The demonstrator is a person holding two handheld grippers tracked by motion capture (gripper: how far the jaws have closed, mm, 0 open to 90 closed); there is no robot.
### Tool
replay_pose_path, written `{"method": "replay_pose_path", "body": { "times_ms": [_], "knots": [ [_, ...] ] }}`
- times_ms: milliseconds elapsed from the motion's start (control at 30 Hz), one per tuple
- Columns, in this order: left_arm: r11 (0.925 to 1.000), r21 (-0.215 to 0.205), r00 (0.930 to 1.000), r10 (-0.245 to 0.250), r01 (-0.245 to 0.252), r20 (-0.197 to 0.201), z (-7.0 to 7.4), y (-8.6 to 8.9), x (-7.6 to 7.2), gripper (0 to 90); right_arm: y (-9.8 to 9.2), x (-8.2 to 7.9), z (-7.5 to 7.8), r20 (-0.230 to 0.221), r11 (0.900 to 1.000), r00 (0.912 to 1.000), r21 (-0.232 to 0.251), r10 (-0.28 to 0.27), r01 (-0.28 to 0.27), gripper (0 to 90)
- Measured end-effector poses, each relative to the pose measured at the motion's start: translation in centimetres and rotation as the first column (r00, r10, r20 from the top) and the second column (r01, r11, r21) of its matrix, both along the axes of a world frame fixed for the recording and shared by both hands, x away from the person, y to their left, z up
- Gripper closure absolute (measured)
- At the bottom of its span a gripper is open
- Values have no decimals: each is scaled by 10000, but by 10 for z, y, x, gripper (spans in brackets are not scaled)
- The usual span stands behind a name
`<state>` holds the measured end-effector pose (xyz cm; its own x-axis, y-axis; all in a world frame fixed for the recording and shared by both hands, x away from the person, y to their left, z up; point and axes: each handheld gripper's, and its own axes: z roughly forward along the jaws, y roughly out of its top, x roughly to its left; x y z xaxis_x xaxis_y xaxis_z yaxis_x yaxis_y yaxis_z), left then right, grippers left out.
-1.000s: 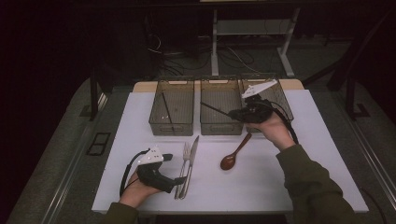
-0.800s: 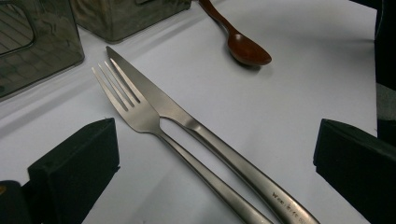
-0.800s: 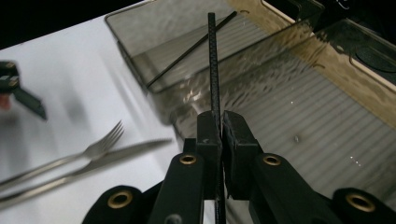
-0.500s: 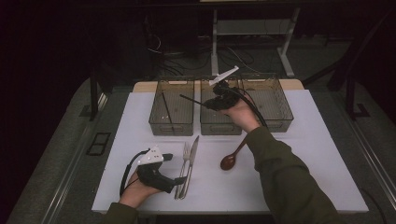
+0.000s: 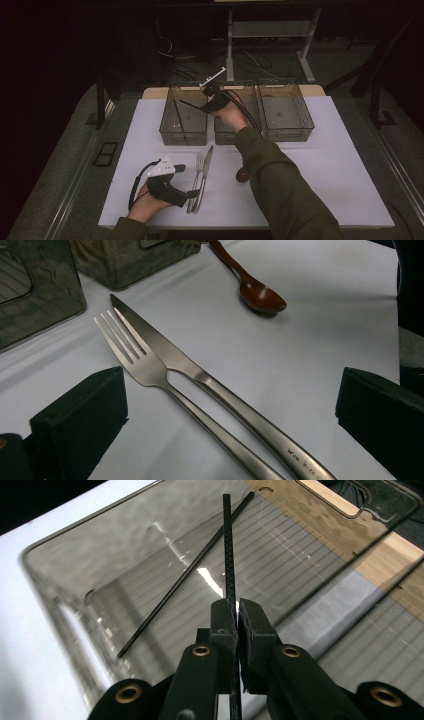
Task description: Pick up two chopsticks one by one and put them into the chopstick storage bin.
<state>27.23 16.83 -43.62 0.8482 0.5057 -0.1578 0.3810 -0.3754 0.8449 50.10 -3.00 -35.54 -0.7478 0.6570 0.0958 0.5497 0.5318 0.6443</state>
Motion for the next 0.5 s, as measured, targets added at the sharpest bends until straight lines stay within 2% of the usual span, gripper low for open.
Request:
{"method": "replay_pose_path", "body": {
  "times_ms": [133, 267, 400, 500],
  "knots": [
    [10000, -43, 10000, 9, -9, 13, 0, 0, 0, 0, 18, 10, -7, -151, 9996, 9995, -96, -261, 260, 848],
    [10000, -42, 10000, 3, -3, 24, 0, 1, 0, 0, 35, 17, -14, -248, 9990, 9996, -417, -165, 155, 848],
    [10000, -60, 10000, -1, 1, -2, 1, 1, 0, 0, 47, 21, -20, -376, 9985, 9992, -535, -119, 98, 841],
    [10000, -61, 10000, 1, -1, -1, 1, 1, 0, 0, 48, 20, -20, -305, 9990, 9995, -443, -68, 54, 764]
  ]
}}
